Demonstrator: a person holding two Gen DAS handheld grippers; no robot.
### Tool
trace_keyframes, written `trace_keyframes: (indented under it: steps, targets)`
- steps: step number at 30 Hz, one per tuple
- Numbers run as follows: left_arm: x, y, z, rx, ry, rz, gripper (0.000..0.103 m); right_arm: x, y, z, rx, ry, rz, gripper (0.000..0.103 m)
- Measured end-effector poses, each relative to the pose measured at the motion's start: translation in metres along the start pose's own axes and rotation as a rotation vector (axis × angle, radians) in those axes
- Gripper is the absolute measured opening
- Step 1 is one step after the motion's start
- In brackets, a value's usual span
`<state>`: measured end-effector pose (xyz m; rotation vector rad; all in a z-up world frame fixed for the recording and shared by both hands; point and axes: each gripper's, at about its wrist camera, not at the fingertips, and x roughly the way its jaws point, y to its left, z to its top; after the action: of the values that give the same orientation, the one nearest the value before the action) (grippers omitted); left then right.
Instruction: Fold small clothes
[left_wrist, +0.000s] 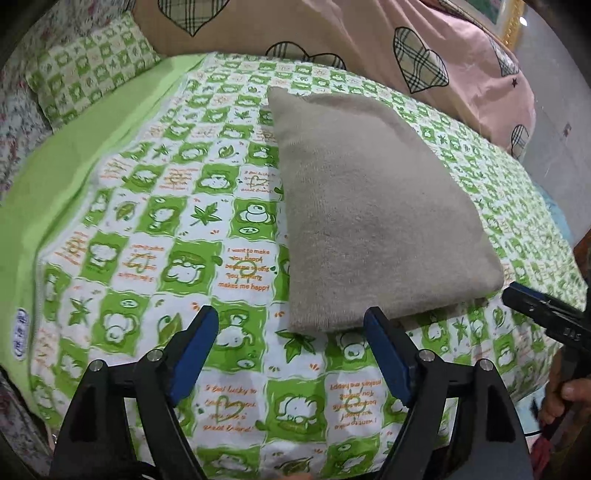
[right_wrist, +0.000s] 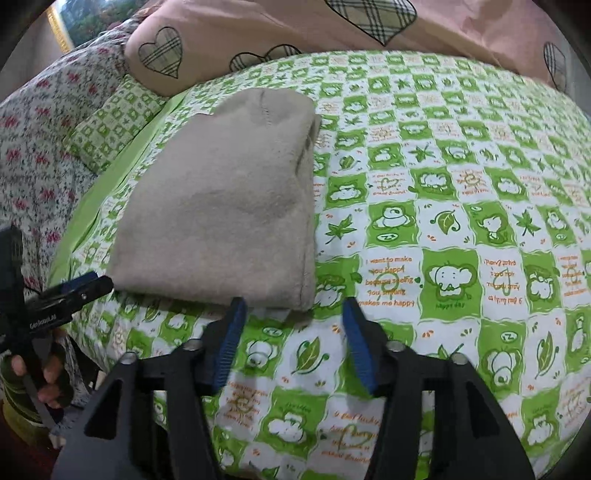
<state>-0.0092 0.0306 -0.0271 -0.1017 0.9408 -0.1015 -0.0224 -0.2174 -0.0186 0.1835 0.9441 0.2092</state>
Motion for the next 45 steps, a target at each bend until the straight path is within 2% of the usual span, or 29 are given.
trace_keyframes:
  steps: [3,5,7,11,18,29,37,45]
  targets:
    - [-0.010,-0.003,-0.007,0.023,-0.021,0.032,0.083,-0.006,0.006,-0.004,-0.023,-0.019,0.032,0.069]
    - [-0.017,-0.004,-0.015,0.028,-0.026,0.036,0.084,-0.010,0.010,-0.008,-0.040,-0.032,0.044,0.080]
    - [-0.020,-0.003,-0.020,0.018,-0.029,0.023,0.085,-0.013,0.013,-0.012,-0.049,-0.041,0.040,0.082]
    - [-0.021,0.001,-0.024,-0.010,-0.021,0.011,0.085,-0.010,0.020,-0.015,-0.070,-0.031,0.037,0.083]
    - [-0.021,-0.003,-0.021,0.005,-0.029,0.019,0.086,-0.006,0.032,-0.015,-0.100,-0.015,0.048,0.085]
    - [-0.011,-0.009,-0.015,0.034,0.006,0.084,0.086,0.005,0.040,-0.013,-0.108,0.007,0.048,0.086]
    - [-0.015,-0.017,0.007,0.062,-0.016,0.077,0.086,0.004,0.040,0.007,-0.104,-0.009,0.074,0.086]
    - [-0.011,-0.028,0.029,0.087,-0.021,0.122,0.086,0.012,0.040,0.031,-0.092,0.005,0.094,0.087]
